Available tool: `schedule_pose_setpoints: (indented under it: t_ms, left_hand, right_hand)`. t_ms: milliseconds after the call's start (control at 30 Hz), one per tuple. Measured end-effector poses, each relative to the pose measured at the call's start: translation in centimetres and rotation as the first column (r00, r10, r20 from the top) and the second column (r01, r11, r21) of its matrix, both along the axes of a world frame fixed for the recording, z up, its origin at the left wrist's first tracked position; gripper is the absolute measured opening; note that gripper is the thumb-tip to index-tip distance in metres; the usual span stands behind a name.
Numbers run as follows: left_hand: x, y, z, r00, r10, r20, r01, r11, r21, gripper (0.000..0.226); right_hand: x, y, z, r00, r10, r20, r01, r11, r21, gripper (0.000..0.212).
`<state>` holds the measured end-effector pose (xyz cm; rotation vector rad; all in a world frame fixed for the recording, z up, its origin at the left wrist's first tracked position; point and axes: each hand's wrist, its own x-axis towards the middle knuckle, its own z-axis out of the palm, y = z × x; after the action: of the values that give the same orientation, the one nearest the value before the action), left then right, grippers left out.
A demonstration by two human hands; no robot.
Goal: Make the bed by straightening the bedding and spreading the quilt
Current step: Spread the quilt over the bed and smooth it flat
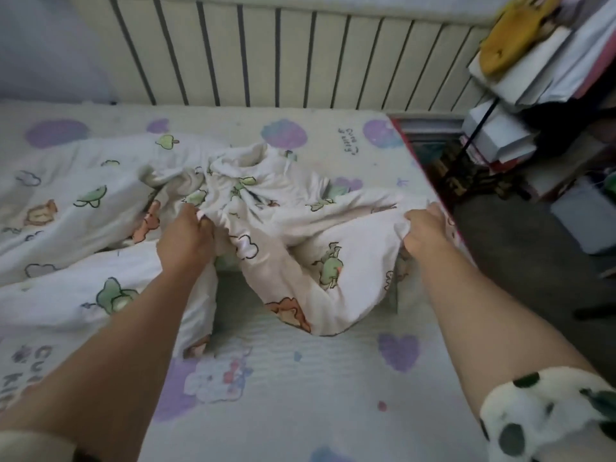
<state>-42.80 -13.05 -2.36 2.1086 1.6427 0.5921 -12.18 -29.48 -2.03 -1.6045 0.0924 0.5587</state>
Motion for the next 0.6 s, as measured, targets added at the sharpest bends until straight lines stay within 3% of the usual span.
schedule_pose_setpoints:
  t_ms: [100,267,333,433,600]
  left_hand:
    - [2.3,0.2,4.4,0.997,0.030,0.065,-0.034,0.998,0.060,0.025]
    - [6.4,0.2,13.6,0.988,0.032,0.149,-0.062,0.978,0.200,0.026]
    - [7.1,0.0,14.4,0.992,0.001,0.122,-0.026,0.979,0.204,0.024]
    - [8.8,-2.0,13.5,0.991,-0.130,0.019,0.125,0.980,0.156,0.021]
    - [10.8,-7.3,6.1,0.865,-0.474,-0.165,0.439,0.873,-0.210,0.019]
  right_hand:
    - [3.4,-0.3,5.2,0.994,-0.032,0.101,0.015,0.986,0.163,0.055]
    - [9.7,-2.1,14.9,0.969,-0.131,0.209,0.073,0.962,0.264,0.062]
    - [11.1,-2.5,16.8,0.960,-0.141,0.244,0.065,0.954,0.294,0.062]
    - [12.1,-4.9,16.1,0.944,-0.077,0.320,0.025,0.986,0.162,0.065]
    - [11.0,-11.4,8.0,0.930,0.123,0.345,-0.046,0.974,-0.223,0.052]
